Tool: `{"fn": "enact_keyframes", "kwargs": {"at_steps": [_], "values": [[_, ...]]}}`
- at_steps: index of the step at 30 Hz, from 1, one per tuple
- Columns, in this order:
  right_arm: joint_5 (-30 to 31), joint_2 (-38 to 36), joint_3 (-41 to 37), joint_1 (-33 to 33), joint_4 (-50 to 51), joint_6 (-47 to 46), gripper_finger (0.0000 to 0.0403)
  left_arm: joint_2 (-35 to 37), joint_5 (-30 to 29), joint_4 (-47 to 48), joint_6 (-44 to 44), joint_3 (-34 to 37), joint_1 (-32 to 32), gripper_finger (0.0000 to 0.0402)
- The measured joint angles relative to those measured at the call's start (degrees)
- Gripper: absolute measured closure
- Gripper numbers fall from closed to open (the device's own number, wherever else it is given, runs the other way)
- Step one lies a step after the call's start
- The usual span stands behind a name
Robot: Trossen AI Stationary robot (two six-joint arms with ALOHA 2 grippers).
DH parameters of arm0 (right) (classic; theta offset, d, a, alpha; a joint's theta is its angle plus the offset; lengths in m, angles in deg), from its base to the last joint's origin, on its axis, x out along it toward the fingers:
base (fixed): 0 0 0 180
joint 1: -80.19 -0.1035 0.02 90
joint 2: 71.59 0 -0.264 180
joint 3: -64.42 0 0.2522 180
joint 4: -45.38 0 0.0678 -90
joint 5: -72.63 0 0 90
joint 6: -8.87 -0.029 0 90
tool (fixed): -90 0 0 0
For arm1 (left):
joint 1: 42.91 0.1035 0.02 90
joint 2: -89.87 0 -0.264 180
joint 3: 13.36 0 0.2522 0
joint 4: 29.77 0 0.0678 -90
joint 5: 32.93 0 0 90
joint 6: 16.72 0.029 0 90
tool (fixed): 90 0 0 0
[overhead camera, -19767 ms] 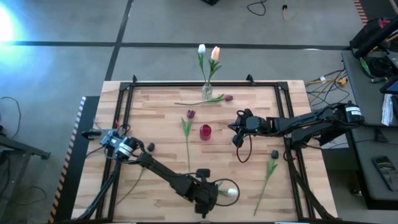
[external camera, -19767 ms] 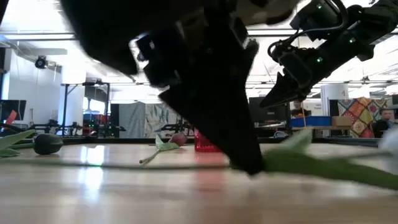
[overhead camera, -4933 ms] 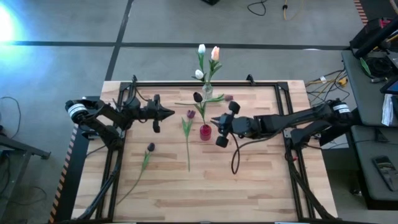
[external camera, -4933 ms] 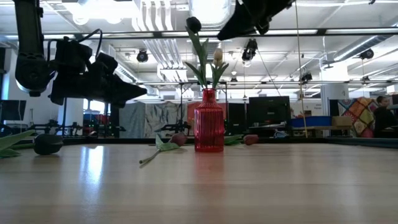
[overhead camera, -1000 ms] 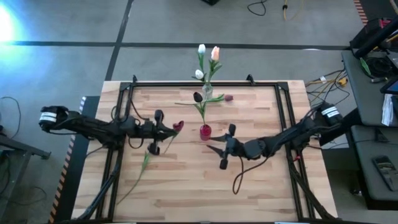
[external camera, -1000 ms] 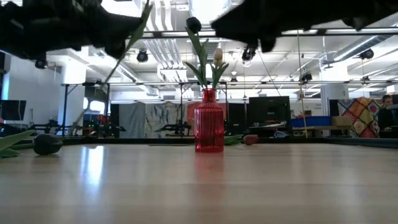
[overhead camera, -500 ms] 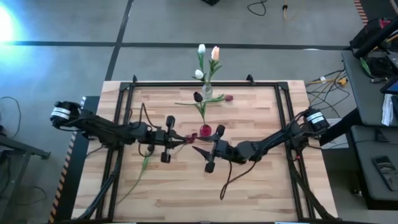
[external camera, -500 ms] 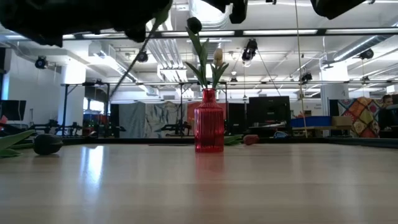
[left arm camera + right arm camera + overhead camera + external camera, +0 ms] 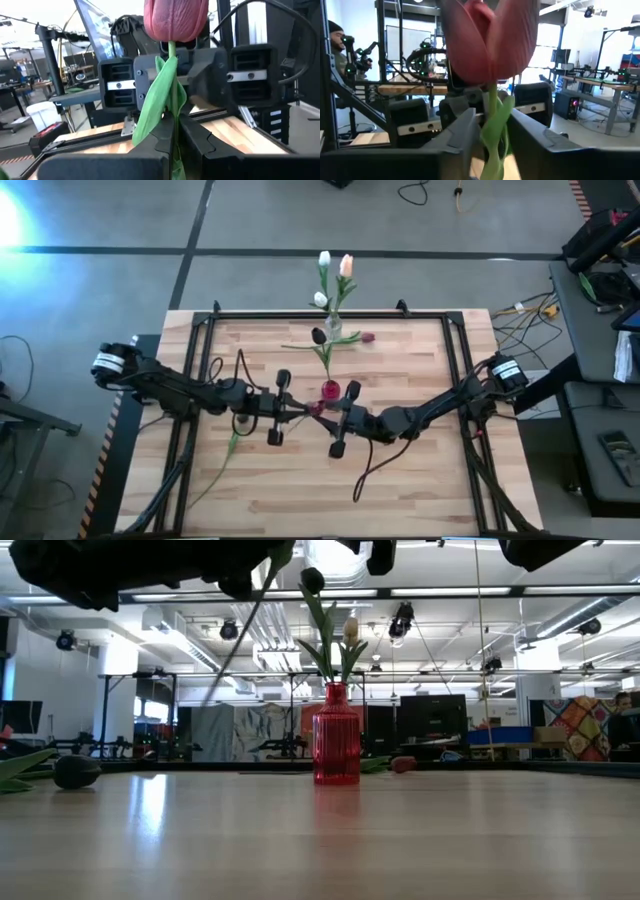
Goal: Sort flowers into vase by color
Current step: Put the bottom red flower into the red vase
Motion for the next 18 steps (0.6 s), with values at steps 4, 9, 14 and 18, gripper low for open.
{"fn": "enact_keyframes", "kwargs": {"at_steps": [4,9,14,18], "values": [[-0.4,0.0,0.0,0.0,0.0,1.1,0.0372,0.5,0.0,-0.8,-0.6,0.8,0.0,0.0400],[-0.4,-0.2,0.0,0.0,0.1,3.3,0.0389,0.5,0.0,-0.4,-2.8,0.9,0.0,0.0393],[0.0,-2.2,-0.1,0.0,1.3,5.6,0.0390,0.6,-0.1,-0.3,-3.1,1.3,0.0,0.0355],[0.0,-4.5,-0.1,0.0,4.0,7.1,0.0390,0.6,-0.2,0.2,-3.1,1.7,0.0,0.0315]]}}
